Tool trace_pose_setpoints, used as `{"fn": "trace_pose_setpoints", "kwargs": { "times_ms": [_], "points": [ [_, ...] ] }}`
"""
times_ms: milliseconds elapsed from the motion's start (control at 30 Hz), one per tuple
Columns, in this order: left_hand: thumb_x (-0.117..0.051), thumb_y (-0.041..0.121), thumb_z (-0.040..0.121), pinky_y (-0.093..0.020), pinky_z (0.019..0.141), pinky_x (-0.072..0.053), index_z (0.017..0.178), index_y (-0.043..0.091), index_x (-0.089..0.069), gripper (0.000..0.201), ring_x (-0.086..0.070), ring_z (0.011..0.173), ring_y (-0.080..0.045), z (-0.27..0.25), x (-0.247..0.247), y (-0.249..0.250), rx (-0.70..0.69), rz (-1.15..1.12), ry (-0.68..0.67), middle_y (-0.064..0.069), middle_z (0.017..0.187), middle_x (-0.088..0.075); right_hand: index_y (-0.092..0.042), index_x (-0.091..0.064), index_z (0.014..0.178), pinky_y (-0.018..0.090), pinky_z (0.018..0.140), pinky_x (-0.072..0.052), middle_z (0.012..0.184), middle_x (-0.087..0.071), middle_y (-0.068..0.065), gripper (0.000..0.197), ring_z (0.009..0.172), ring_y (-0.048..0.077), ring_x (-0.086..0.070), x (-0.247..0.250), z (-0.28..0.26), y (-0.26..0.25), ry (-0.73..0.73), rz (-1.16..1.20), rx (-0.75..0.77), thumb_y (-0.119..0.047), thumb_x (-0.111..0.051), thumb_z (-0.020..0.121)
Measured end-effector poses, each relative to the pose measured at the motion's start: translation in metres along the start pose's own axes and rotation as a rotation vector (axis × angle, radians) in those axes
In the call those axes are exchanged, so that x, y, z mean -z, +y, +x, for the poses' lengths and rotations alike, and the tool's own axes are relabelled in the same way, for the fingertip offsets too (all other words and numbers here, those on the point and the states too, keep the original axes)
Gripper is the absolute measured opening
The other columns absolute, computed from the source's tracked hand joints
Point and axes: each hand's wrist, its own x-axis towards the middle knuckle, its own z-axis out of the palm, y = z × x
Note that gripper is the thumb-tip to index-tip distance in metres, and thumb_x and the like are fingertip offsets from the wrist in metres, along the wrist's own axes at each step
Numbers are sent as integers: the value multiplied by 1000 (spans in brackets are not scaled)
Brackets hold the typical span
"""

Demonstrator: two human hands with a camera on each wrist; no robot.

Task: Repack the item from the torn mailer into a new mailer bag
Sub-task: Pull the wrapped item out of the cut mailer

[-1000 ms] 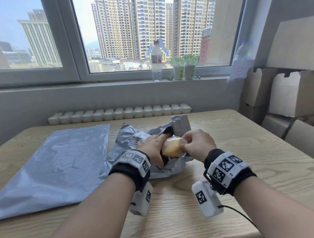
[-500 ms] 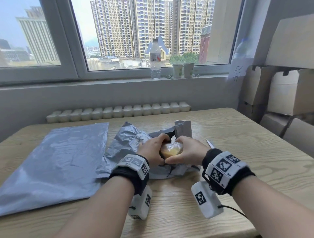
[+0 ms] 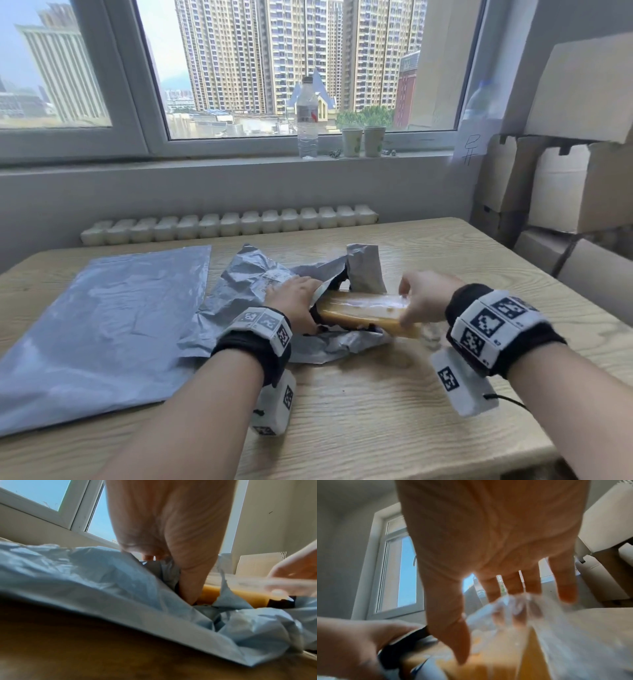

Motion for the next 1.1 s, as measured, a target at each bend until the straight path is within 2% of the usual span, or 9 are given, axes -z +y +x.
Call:
{"fn": "trace_pose_setpoints", "kwargs": {
  "times_ms": [100, 200, 333, 433, 533, 667, 800, 900, 1100],
  "points": [
    [-75, 39, 70, -55, 109, -28, 138, 36, -40, 77, -36, 131, -13, -1, -1, 7, 22, 18, -23, 12, 136, -44, -23, -44, 132, 35, 92, -49, 127, -53, -2, 77, 109, 17, -54, -20, 0, -12, -8, 33, 111, -42, -79, 66],
    [-76, 39, 69, -56, 109, -26, 138, 36, -40, 78, -35, 132, -11, -2, -1, 6, 13, 20, -31, 13, 136, -43, -26, -41, 133, 38, 96, -46, 127, -53, -1, 78, 113, 20, -53, -40, 4, -28, 50, -34, 175, -51, -73, 66],
    [-79, 44, 64, -56, 108, -28, 137, 35, -41, 82, -34, 131, -10, -2, -4, 1, -3, 22, -32, 14, 135, -42, -25, -44, 129, 38, 93, -48, 123, -55, -1, 81, 111, 21, -53, -38, 4, -24, 21, -30, 123, -56, -75, 61],
    [-81, 41, 59, -58, 107, -30, 138, 36, -38, 89, -30, 134, -15, 4, -7, 2, 4, 29, -57, 13, 133, -39, -22, -47, 127, 37, 90, -50, 121, -55, 0, 77, 108, 20, -53, -30, 1, -18, -29, -88, 117, -45, -81, 62],
    [-80, 32, 63, -60, 109, -27, 143, 35, -32, 93, -23, 140, -20, 10, -6, 6, 40, 29, -105, 9, 138, -35, -21, -50, 119, 35, 86, -52, 115, -58, 0, 70, 103, 20, -56, -20, -3, -10, -51, -162, 86, -39, -83, 60],
    [-79, 33, 54, -54, 110, -31, 141, 32, -35, 97, -31, 131, -19, 14, -7, 10, 4, 1, -138, 8, 132, -39, -19, -43, 127, 35, 89, -50, 123, -54, 3, 62, 108, 23, -55, -25, -4, -5, 2, -115, 97, -25, -72, 72],
    [-78, 33, 53, -52, 110, -31, 141, 31, -36, 97, -32, 131, -20, 13, -7, 12, 10, 3, -129, 6, 132, -40, -20, -34, 130, 36, 88, -49, 121, -49, 6, 71, 108, 25, -52, -49, 0, -22, 11, -144, 213, -11, -72, 71],
    [-82, 31, 55, -52, 110, -31, 141, 31, -36, 98, -30, 132, -21, 13, -4, 16, 28, 20, -143, 5, 133, -39, -19, -34, 129, 41, 92, -48, 120, -48, 8, 66, 110, 27, -50, -47, 4, -28, 41, -159, 180, -8, -66, 73],
    [-77, 12, 63, -44, 108, -38, 144, 33, -30, 97, -36, 129, -23, 13, 3, 13, 85, -17, -136, 0, 131, -38, -24, -44, 115, 40, 93, -41, 110, -57, 0, 41, 102, 23, -53, -16, -5, -18, 332, -103, 93, -18, -55, 76]
  ]
}}
